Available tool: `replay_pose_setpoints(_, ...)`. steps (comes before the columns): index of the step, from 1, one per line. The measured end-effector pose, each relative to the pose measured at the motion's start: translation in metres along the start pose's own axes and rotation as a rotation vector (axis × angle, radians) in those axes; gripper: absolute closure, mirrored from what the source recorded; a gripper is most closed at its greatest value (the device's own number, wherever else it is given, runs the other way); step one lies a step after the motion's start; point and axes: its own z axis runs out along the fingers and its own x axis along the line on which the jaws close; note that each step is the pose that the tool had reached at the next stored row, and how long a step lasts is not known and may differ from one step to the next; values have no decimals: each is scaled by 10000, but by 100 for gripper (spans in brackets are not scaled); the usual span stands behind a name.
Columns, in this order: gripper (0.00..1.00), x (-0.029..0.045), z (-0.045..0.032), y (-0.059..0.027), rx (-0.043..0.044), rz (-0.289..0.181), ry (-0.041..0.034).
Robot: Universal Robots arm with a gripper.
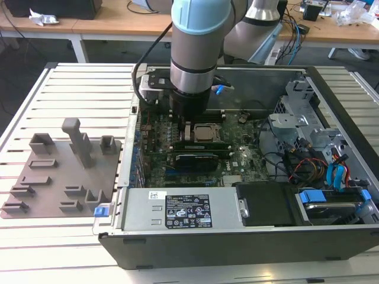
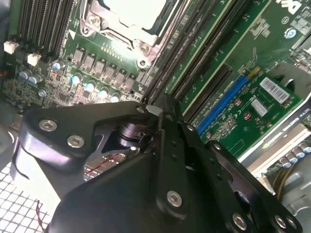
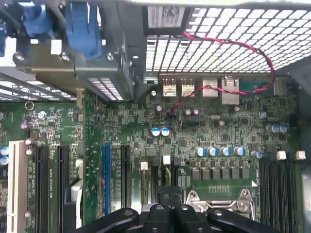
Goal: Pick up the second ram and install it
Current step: 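Press down the second ram until it locks into place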
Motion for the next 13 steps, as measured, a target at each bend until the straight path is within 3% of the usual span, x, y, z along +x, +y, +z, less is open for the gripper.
replay_pose_setpoints(8, 90, 3, 64, -1, 0, 0, 2)
replay_pose_setpoints(9, 90, -1, 48, -1, 11, -1, -16)
replay_pose_setpoints(11, 90, -5, -55, 1, 2, -2, -3)
replay_pose_setpoints(12, 90, -7, -76, -50, -33, 2, -9)
replay_pose_setpoints(13, 90, -8, -83, -163, -159, 9, -8)
